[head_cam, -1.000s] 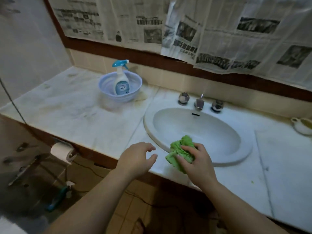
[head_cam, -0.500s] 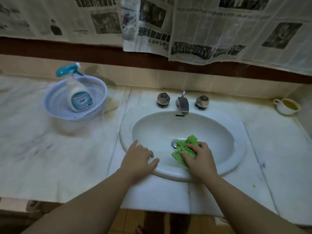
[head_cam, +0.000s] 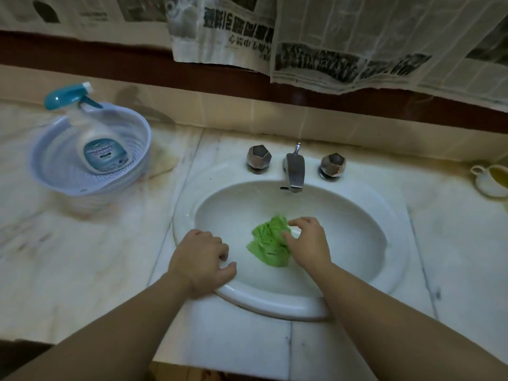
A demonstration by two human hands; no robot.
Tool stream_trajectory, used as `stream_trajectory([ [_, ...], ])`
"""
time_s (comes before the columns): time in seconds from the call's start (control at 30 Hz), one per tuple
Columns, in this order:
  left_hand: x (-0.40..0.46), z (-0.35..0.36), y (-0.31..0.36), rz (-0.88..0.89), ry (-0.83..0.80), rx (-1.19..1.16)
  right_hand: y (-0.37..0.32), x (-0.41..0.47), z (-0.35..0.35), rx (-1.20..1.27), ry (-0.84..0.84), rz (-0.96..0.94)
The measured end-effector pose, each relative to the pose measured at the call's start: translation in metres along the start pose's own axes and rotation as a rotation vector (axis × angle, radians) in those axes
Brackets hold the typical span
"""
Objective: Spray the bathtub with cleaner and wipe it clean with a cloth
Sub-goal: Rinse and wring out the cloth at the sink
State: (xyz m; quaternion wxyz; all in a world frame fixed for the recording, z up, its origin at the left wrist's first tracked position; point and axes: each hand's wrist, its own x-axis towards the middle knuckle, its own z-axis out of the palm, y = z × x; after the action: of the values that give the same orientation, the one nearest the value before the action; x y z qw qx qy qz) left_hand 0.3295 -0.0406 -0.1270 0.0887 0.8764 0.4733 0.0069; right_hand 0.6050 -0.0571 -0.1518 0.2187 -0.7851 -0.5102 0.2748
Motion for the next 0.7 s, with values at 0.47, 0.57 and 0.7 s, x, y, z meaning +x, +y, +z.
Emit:
stream_trajectory([
  [0.47,0.012,0.006,0.003,-0.196,0.138,-0.105,-0.009,0.09,-0.087,-0.136,0.36,-0.054],
  [0.57,0.013,0.006,0.006,-0.231,0.132,-0.1,-0.016,0.106,-0.097,-0.13,0.331,-0.057],
  [0.7,0.016,0.003,0.01,-0.271,0.12,-0.105,-0.025,0.128,-0.114,-0.255,0.206,-0.003],
])
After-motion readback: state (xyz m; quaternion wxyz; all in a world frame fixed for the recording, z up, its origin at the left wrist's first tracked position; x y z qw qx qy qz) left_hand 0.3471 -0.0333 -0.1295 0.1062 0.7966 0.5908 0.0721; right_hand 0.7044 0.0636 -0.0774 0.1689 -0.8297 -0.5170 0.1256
